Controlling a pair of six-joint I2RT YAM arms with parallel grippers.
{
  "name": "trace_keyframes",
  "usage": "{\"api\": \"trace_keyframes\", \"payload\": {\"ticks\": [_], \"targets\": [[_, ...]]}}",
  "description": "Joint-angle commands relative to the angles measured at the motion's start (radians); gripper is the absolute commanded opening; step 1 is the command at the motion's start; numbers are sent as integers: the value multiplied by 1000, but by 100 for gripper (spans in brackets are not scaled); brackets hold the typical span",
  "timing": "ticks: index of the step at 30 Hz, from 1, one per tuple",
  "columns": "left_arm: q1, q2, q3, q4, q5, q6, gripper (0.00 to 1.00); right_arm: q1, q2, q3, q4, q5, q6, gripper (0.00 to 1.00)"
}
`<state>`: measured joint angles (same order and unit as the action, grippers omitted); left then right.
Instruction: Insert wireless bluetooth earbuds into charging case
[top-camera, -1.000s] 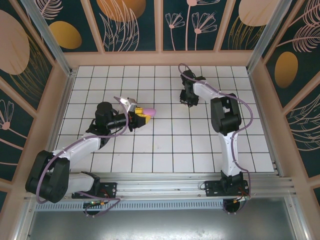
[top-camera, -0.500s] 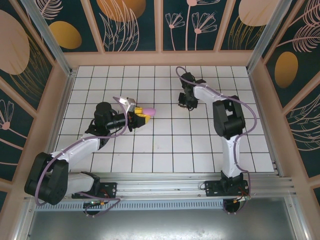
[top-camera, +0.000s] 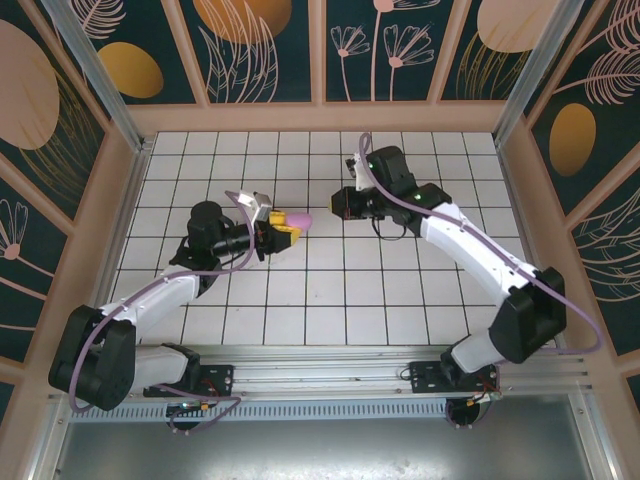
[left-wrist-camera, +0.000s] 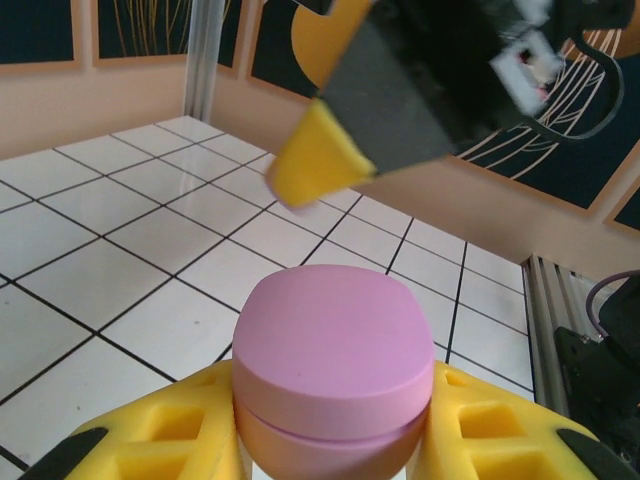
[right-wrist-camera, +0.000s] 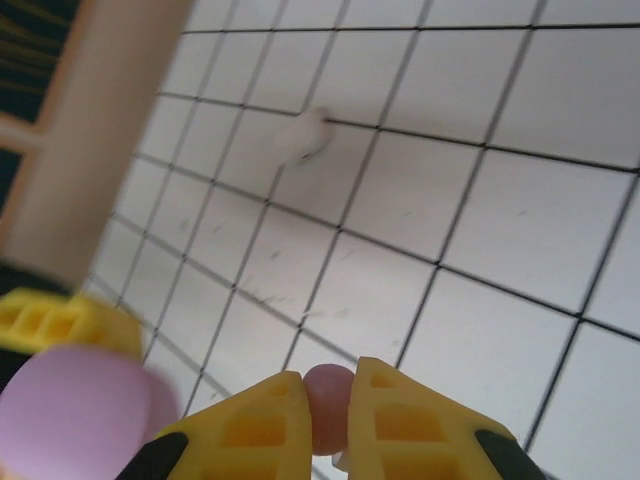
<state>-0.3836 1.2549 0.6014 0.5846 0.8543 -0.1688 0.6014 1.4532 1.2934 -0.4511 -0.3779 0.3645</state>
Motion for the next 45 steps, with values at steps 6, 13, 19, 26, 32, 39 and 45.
{"api": "trace_keyframes", "payload": {"ticks": [6, 13, 19, 26, 32, 39, 45], "targets": [[-5, 0, 63, 0, 25, 4, 0, 82, -117, -32, 51, -170, -15, 7], [-5, 0, 75, -11, 29, 7, 0, 134, -89, -22, 66, -199, -33, 6], [-5, -15, 69, -15, 27, 3, 0, 141, -37, 15, 49, -195, -67, 5], [-5, -25, 62, -9, 32, -11, 0, 122, 21, 76, 48, -157, -91, 4], [-5, -29, 51, -3, 35, -18, 0, 116, 40, 132, 48, -154, -98, 4], [-6, -34, 55, -24, 29, -3, 0, 107, 45, 157, 28, -149, -102, 3], [-5, -36, 66, -54, 24, 12, 0, 96, 36, 150, 43, -159, -105, 2]]}}
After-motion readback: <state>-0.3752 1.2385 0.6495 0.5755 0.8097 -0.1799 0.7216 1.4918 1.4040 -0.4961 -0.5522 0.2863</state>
